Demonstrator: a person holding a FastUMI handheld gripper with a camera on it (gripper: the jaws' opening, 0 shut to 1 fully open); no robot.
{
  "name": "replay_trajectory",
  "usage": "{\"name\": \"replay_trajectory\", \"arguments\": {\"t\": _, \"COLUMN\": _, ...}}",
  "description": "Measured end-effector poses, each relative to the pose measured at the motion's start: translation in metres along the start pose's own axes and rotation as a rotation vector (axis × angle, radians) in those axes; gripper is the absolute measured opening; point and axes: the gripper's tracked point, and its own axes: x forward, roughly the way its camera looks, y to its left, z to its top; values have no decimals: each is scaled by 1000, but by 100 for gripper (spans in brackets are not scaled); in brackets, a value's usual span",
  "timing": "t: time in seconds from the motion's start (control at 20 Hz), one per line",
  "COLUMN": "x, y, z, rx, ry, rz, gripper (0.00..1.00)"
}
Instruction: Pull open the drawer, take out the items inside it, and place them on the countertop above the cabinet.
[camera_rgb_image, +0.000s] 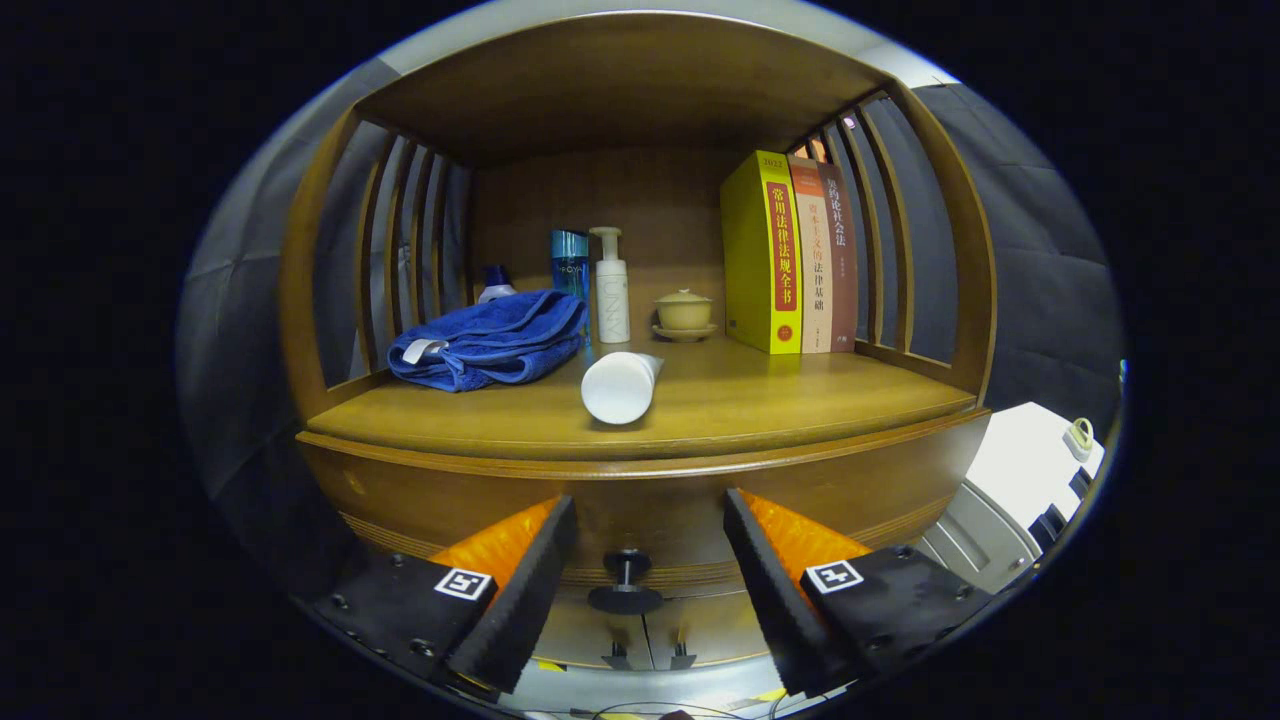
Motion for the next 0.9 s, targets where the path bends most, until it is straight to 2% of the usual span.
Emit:
{"name": "replay_trajectory", "arguments": {"t": 0.35, "x": -10, "y": -2, "z": 5, "rx": 39, "ry": -14, "rz": 9, "gripper": 99}}
{"name": "replay_trajectory", "arguments": {"t": 0.9, "x": -121, "y": -10, "z": 50, "rx": 6, "ry": -83, "rz": -13, "gripper": 98}}
